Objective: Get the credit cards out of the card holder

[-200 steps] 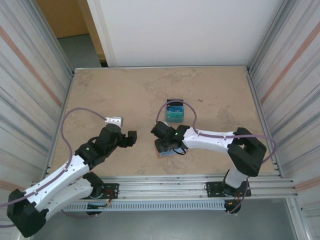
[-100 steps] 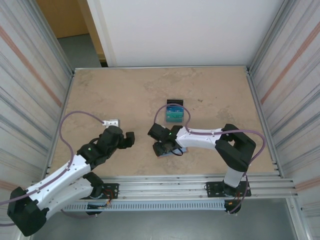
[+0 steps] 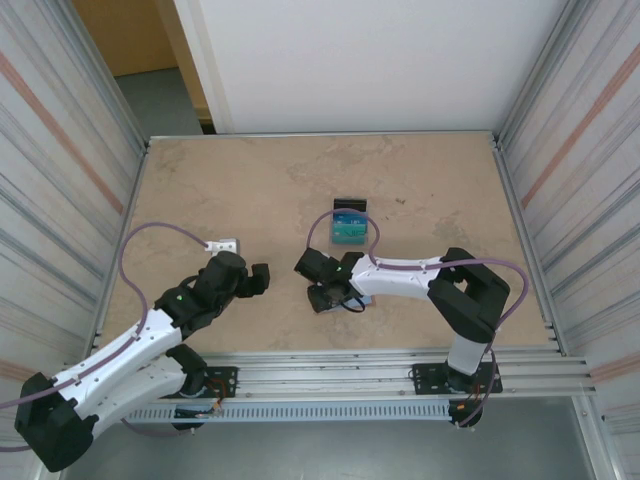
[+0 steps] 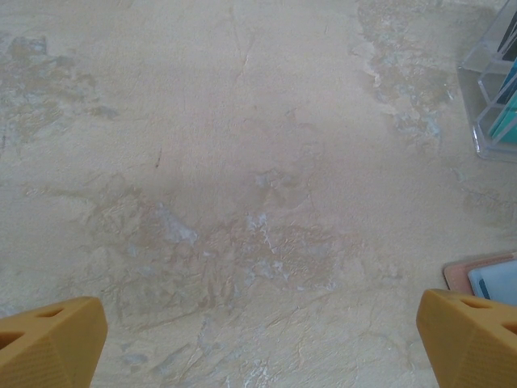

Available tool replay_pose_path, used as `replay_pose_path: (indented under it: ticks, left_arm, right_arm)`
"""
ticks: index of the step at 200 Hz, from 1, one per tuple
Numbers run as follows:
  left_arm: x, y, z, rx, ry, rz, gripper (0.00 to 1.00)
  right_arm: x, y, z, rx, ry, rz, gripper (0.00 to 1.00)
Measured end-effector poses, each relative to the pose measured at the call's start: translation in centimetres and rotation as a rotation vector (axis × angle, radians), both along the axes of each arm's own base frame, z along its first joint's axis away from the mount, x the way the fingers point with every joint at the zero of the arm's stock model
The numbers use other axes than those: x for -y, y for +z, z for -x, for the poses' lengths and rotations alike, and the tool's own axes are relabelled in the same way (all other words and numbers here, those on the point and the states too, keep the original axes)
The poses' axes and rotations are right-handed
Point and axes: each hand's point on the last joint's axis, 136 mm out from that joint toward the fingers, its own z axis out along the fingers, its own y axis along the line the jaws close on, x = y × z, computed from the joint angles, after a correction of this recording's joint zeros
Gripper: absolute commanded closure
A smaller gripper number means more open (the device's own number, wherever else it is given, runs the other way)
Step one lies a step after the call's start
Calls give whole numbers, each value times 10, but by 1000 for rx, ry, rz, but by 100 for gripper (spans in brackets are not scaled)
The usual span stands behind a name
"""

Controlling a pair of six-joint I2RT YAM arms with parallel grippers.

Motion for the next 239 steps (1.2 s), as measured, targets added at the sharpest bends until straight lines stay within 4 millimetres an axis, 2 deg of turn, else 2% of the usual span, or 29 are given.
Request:
replay_pose_path:
  ticks: [40,78,105,150,239]
  left_arm:
    - [1,2,0,4,-3,6,1]
    - [1,2,0,8,-10,2,1]
    - [2,5,0,14,-19,0,1]
    - [5,17,-4,38,-29,8,1]
    - [6,25,-3,48,-42,1,1]
  right_arm:
    - [1,0,-2,-5,-14,-11,74]
    - [2,4,-4,3,-37,-31,77]
    - [10,11,-10,30,-77,-36,76]
    - [29,21,-23,64,-154,-44,66]
    - [64,28,-30,87,-242,-24,62]
